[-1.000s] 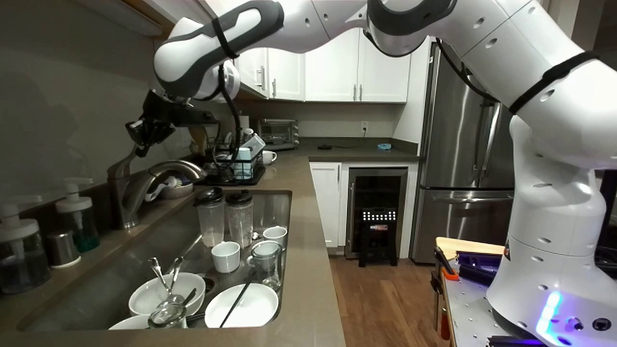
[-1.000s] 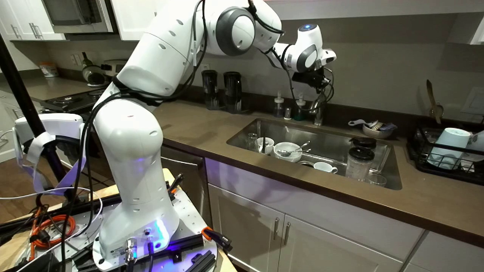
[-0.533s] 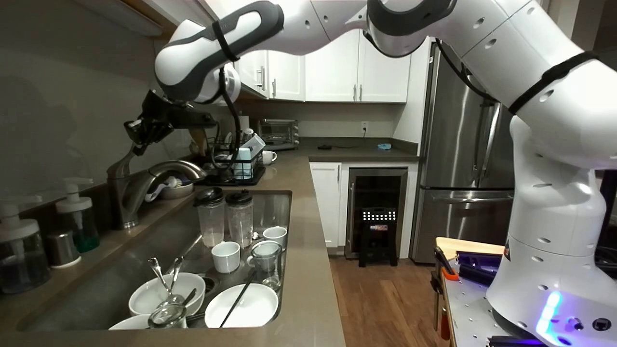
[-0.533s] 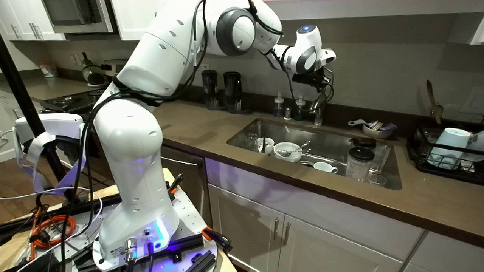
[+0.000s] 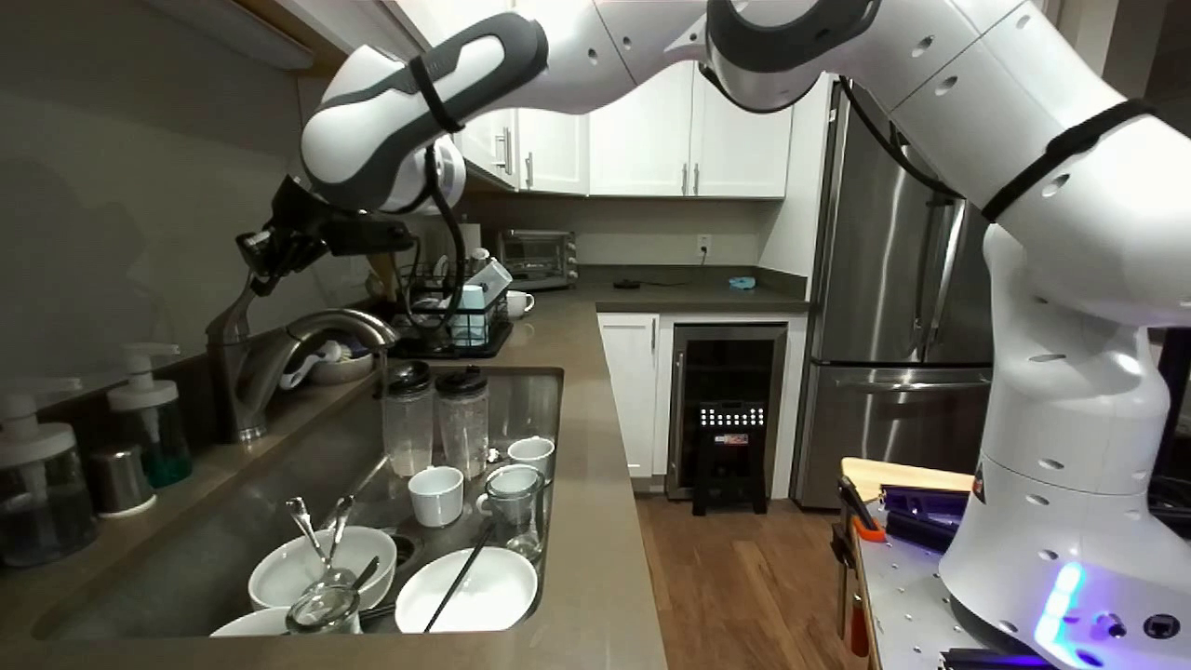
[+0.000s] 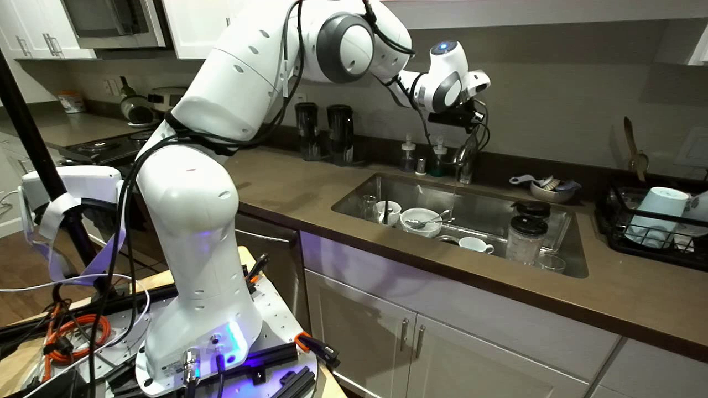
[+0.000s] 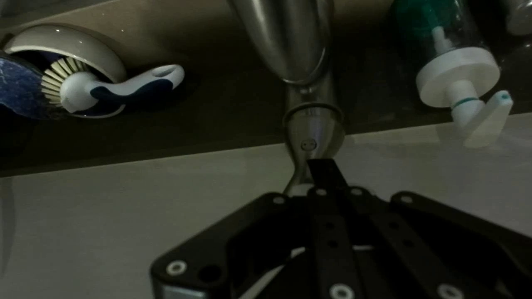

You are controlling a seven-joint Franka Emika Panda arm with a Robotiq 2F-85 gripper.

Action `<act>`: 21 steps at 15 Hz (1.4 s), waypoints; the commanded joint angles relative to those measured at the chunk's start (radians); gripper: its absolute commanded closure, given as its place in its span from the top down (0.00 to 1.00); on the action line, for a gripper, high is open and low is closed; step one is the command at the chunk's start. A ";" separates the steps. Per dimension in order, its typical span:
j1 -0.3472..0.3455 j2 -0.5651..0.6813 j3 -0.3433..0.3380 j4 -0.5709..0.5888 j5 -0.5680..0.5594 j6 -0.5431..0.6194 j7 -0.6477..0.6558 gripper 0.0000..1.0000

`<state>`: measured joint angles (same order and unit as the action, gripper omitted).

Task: Push the faucet handle up

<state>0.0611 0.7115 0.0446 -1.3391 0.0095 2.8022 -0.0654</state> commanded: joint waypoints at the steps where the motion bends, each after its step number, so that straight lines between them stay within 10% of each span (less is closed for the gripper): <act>1: 0.012 0.013 -0.031 0.013 -0.039 0.049 0.008 0.00; 21: 0.004 0.077 -0.013 0.038 -0.020 0.302 0.020 0.00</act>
<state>0.0694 0.7751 0.0235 -1.3392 -0.0091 3.0489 -0.0634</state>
